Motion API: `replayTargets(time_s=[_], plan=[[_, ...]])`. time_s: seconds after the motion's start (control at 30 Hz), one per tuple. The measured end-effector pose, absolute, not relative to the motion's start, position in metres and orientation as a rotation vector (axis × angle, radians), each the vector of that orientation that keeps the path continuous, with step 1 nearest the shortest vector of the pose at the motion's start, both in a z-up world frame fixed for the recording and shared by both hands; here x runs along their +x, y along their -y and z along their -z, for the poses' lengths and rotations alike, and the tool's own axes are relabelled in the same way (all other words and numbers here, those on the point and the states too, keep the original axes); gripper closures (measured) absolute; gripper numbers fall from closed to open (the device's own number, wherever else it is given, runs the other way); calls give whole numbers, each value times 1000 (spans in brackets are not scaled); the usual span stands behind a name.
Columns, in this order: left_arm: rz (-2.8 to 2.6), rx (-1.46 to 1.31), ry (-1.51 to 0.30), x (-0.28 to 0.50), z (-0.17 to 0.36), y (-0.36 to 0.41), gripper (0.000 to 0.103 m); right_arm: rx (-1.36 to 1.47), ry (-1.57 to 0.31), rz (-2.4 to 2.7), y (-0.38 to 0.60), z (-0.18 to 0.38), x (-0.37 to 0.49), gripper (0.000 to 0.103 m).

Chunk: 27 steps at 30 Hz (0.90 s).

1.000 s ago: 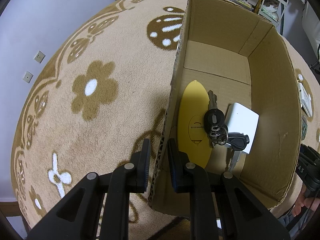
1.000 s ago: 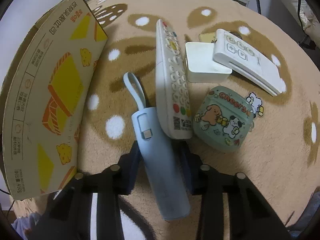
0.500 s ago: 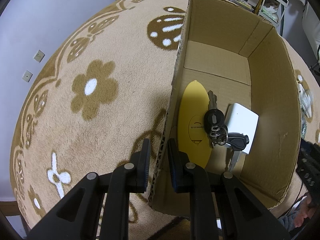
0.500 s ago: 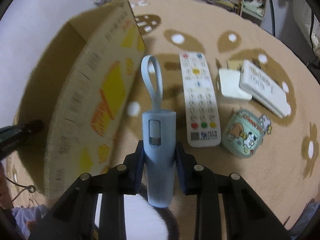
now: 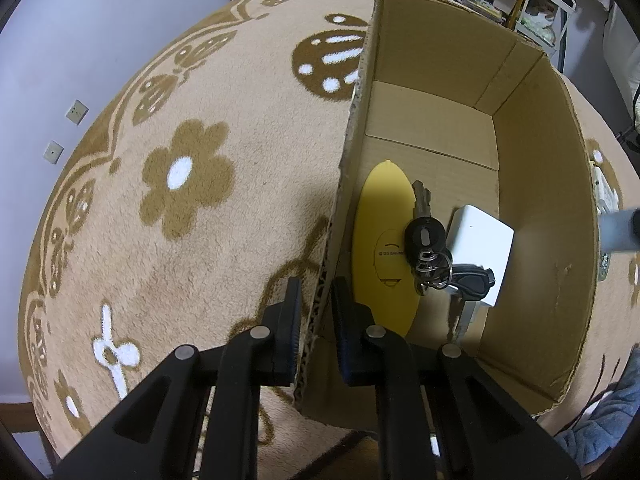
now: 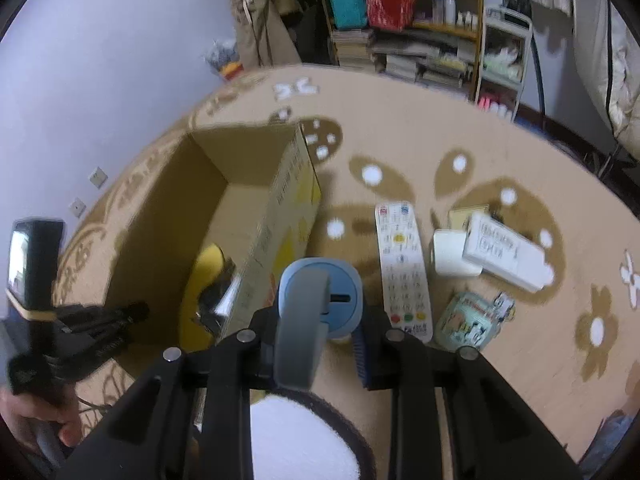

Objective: Organize rigid objects
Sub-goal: 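Carry the light-blue power bank into the box and open the right gripper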

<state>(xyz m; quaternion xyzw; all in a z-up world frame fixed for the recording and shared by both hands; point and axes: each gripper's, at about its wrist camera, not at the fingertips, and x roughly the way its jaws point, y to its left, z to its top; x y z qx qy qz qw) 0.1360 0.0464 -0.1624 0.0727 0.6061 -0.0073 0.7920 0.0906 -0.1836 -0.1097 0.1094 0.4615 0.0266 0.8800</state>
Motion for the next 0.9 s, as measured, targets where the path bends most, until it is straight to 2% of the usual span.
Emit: replayTargets(time_s=[0.27, 0.47, 0.67, 0.9], plan=[[17, 175, -1296, 135, 162, -44, 90, 270, -759, -117, 178, 60, 77, 74], [18, 190, -1291, 134, 162, -42, 91, 304, -688, -197, 170, 50, 72, 74], [11, 181, -1293, 133, 161, -43, 90, 317, -700, -273, 153, 57, 71, 74], [5, 177, -1293, 134, 162, -44, 88, 246, -778, -286, 125, 92, 77, 74]])
